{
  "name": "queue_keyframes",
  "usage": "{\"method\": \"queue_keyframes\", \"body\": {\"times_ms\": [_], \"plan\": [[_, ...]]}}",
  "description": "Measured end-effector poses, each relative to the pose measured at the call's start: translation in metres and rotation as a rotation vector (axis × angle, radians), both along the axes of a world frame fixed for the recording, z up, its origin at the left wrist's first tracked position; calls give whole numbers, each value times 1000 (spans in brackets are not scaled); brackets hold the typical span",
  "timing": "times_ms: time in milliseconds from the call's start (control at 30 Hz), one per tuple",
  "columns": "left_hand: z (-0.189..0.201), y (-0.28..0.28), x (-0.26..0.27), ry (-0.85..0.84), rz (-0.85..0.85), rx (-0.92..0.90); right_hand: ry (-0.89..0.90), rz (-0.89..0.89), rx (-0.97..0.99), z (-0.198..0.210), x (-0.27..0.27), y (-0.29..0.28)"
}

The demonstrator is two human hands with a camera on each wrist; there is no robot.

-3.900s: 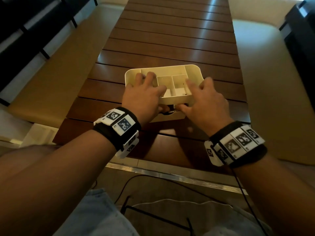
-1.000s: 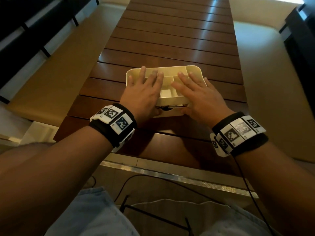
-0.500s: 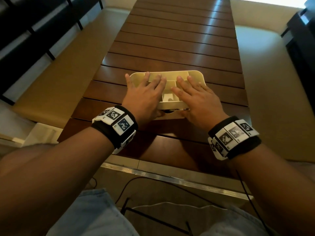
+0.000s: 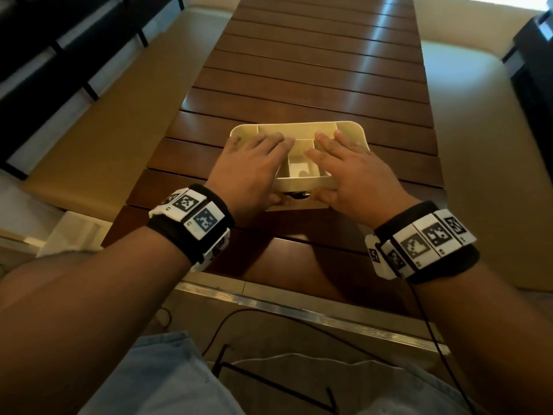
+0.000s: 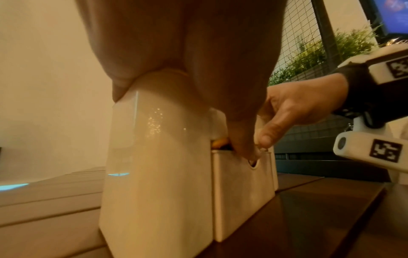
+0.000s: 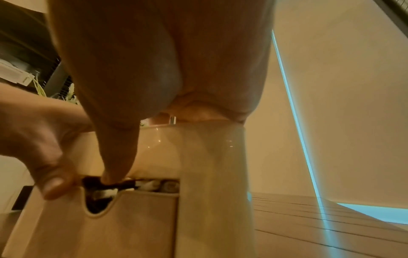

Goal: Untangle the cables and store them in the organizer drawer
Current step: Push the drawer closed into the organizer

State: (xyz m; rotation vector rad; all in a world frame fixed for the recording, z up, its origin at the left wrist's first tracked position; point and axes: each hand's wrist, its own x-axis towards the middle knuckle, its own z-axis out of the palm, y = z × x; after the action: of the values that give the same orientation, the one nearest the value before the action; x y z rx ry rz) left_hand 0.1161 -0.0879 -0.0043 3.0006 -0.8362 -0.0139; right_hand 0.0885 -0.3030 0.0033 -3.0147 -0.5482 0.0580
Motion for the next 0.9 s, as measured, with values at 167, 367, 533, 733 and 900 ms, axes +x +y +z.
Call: {"method": "queue_keyframes", "body": {"times_ms": [167, 367, 533, 733, 900], "plan": [[8, 9, 7, 98, -35, -11, 25, -55, 30, 4, 0, 5], [10, 11, 6, 113, -56, 14, -1, -64, 8, -1, 1, 6], [4, 0, -14, -12, -10, 23, -53, -64, -65, -8, 1, 12], [5, 0, -8, -9, -30, 38, -56, -71, -24, -4, 5, 14], [-3, 10, 3, -69, -87, 149, -68, -11, -6, -3, 16, -5]]}}
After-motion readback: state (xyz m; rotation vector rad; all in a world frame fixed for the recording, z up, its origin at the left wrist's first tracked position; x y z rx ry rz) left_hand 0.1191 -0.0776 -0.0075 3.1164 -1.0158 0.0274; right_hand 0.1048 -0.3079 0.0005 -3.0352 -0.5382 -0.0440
